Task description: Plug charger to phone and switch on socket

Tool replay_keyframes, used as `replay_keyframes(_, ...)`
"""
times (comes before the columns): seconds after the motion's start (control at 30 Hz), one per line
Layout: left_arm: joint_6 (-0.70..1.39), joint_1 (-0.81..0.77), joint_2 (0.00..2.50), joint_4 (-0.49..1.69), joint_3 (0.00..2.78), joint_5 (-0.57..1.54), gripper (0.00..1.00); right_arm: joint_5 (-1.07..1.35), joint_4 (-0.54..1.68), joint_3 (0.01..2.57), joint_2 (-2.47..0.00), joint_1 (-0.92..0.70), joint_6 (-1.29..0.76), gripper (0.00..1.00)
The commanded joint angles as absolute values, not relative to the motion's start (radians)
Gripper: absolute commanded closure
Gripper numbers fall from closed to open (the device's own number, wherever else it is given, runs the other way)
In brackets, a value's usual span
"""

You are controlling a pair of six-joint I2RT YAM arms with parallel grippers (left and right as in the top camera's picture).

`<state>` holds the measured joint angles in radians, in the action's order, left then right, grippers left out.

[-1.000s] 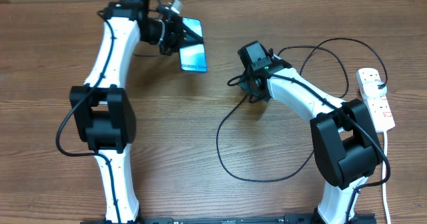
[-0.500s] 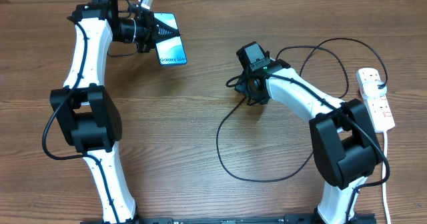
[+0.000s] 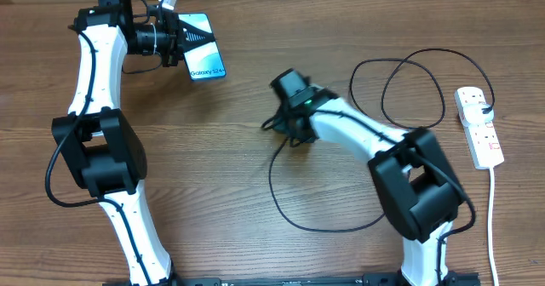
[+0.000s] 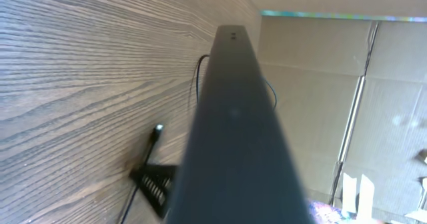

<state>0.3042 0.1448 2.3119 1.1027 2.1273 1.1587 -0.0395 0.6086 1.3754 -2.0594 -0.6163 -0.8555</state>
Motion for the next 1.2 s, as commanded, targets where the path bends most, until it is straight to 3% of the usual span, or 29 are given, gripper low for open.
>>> replay_keyframes(0.0,0.292,0.164,2.276,1.103,2.130,1.217,0.96,-0.017,0.594,1.374,-2.108,-0.701,-0.741,0.63)
replay_keyframes(0.1,0.292,0.172,2.276,1.103,2.130,1.217,0.96,-0.024,0.584,1.377,-2.108,-0.752,-0.584,0.64)
replay_keyframes(0.23,0.292,0.181,2.276,1.103,2.130,1.217,0.96,-0.027,0.689,1.426,-2.108,-0.774,-0.421,0.81)
replay_keyframes(0.3,0.291,0.184,2.276,1.103,2.130,1.217,0.96,-0.028,0.758,1.473,-2.108,-0.766,-0.421,0.81)
replay_keyframes(0.37,0.291,0.185,2.276,1.103,2.130,1.217,0.96,-0.027,0.816,1.526,-2.108,-0.748,-0.423,0.45)
replay_keyframes(0.43,0.291,0.185,2.276,1.103,2.130,1.217,0.96,-0.028,0.836,1.565,-2.108,-0.728,-0.447,0.34)
replay_keyframes(0.57,0.292,0.185,2.276,1.103,2.130,1.217,0.96,-0.047,0.775,1.578,-2.108,-0.691,-0.537,0.36)
replay_keyframes(0.77,0.292,0.185,2.276,1.104,2.130,1.217,0.96,-0.144,0.702,1.572,-2.130,-0.683,-0.666,0.52)
replay_keyframes(1.17,0.292,0.185,2.276,1.103,2.130,1.224,0.96,-0.216,0.637,1.572,-2.205,-0.684,-0.666,0.58)
